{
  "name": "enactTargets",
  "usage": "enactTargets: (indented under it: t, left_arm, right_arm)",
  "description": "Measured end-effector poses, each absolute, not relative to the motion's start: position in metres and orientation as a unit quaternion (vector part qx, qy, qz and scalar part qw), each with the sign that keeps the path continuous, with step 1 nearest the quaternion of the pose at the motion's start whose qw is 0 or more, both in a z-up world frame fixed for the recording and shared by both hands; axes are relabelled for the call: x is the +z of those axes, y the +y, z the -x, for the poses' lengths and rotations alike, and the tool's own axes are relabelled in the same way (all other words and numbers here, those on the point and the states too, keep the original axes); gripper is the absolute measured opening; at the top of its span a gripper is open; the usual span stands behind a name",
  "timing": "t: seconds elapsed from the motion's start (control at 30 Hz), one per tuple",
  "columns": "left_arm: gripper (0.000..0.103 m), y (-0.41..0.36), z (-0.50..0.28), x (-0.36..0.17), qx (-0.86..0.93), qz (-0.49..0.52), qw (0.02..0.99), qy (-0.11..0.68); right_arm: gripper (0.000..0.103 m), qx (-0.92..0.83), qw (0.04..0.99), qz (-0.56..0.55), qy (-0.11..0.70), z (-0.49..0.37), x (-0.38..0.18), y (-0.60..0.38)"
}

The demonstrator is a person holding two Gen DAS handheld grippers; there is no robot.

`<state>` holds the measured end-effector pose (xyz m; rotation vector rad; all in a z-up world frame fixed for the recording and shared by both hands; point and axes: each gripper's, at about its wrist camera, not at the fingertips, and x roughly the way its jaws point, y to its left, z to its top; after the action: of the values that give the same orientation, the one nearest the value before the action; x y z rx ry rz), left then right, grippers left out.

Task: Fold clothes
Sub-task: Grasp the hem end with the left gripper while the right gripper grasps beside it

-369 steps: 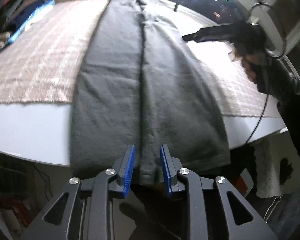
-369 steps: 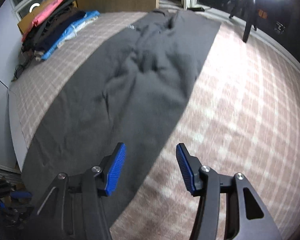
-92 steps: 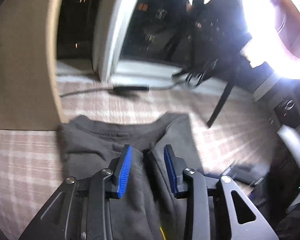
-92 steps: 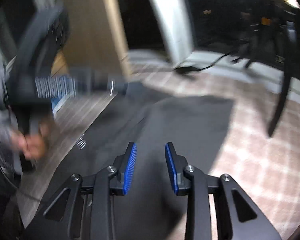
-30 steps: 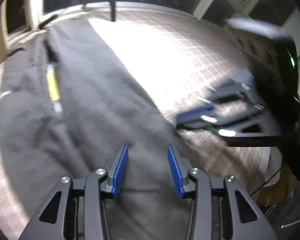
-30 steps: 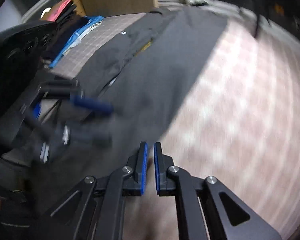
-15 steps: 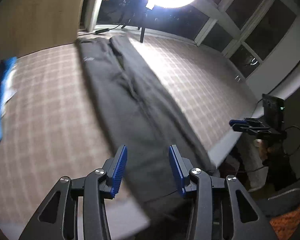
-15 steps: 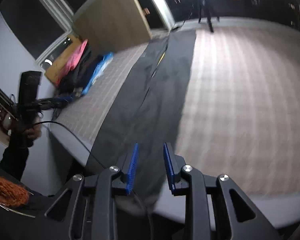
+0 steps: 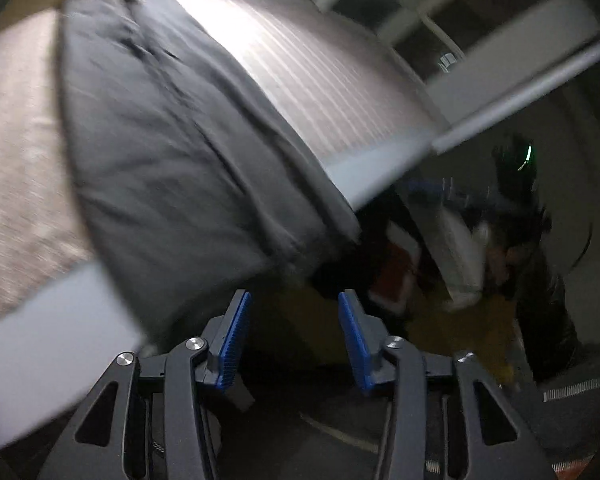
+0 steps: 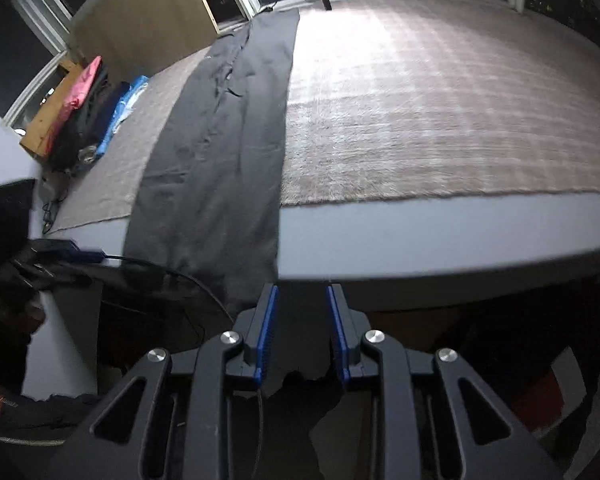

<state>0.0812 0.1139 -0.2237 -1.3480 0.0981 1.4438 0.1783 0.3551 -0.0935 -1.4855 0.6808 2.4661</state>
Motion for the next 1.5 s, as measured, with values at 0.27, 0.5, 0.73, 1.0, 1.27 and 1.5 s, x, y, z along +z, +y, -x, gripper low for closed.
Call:
enactTargets:
  t: [0.27, 0.5, 0.73, 1.0, 1.27, 1.5]
  left_arm:
    - [0.044, 0.123, -0.065, -0.234, 0.660, 0.568, 0.488, 0.059]
    - [0.044, 0.171, -0.079, -0.270, 0.641, 0.596, 0.477, 0.078]
    - [0.043, 0.182, -0.083, -0.270, 0.650, 0.597, 0.464, 0.075]
    - [0.011, 0.175, -0.085, -0.266, 0.665, 0.593, 0.451, 0.056]
    - [0.015, 0.160, -0.093, -0.271, 0.683, 0.599, 0.412, 0.071]
    - [0.022, 0.176, -0.089, -0.246, 0.702, 0.563, 0.432, 0.059]
  right_arm:
    - [0.041, 0.848, 0.064, 0.494, 0.183, -0.180, -0.088, 0.329]
    - [0.041, 0.810, 0.014, 0.526, 0.257, -0.143, -0.164, 0.344]
    - [0.041, 0.786, -0.033, 0.532, 0.313, -0.137, -0.185, 0.352]
    - [0.005, 0.791, -0.068, 0.506, 0.337, -0.145, -0.176, 0.364]
    - [0.010, 0.756, -0.067, 0.575, 0.305, -0.147, -0.190, 0.357]
    - [0.010, 0.837, -0.080, 0.482, 0.246, -0.116, -0.123, 0.363]
